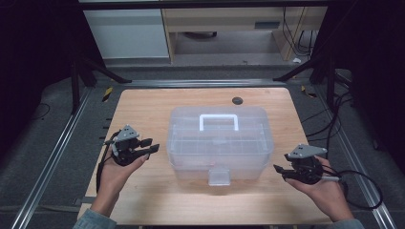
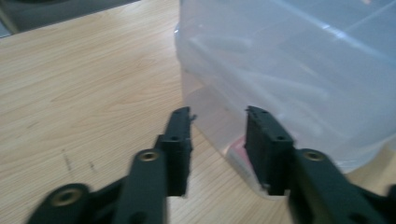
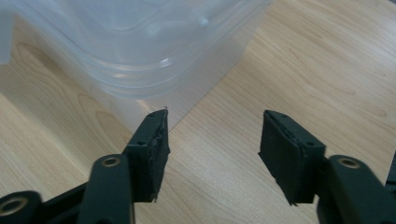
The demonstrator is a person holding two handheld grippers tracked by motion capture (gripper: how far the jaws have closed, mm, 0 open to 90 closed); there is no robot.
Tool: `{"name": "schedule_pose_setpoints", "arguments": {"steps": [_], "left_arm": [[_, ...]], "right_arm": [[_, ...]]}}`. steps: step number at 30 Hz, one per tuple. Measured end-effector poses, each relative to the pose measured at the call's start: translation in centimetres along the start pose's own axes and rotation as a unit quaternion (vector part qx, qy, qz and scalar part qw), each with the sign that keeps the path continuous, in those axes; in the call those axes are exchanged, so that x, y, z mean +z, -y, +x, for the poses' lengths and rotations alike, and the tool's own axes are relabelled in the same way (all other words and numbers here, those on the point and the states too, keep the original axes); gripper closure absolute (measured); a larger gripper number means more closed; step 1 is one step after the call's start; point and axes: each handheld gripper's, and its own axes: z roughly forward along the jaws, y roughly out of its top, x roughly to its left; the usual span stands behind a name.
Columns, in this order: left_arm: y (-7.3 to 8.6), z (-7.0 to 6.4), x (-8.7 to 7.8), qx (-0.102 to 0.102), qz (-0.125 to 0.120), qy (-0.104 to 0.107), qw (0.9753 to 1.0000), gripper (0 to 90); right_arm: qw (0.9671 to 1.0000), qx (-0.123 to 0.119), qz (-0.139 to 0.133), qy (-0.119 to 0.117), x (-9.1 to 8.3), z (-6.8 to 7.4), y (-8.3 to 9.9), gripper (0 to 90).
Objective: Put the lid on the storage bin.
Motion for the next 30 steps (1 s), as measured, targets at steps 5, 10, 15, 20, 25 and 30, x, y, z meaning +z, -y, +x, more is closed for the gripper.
{"name": "schedule_pose_setpoints", "arguments": {"steps": [5, 10, 15, 20, 25, 30], "left_arm": [[0.2, 0.4, 0.5, 0.003, 0.013, -0.031, 0.9994, 33.1], [0.7, 0.9, 0.9, -0.007, 0.022, -0.051, 0.9984, 20.9], [1.1, 1.4, 1.2, -0.014, 0.039, -0.068, 0.9968, 9.7], [1.6, 2.3, 1.9, -0.008, 0.054, -0.066, 0.9963, 5.7], [2.1, 3.1, 2.9, -0.012, 0.066, -0.068, 0.9954, 4.8], [2.5, 4.6, 4.4, -0.019, 0.079, -0.075, 0.9939, 4.9]], "right_arm": [[0.9998, 0.017, 0.01, 0.006, 0.5, -0.3, 0.0, 32.5], [0.9993, 0.02, 0.029, 0.014, 1.2, -0.6, -0.2, 25.1], [0.9974, 0.047, 0.038, 0.041, 1.7, -1.6, -0.5, 21.7], [0.995, 0.069, 0.039, 0.061, 2.3, -2.7, -0.6, 20.9], [0.9941, 0.082, 0.04, 0.059, 3.5, -3.7, -0.4, 39.8], [0.9937, 0.084, 0.043, 0.06, 5.3, -4.6, -0.4, 46.3]]}}
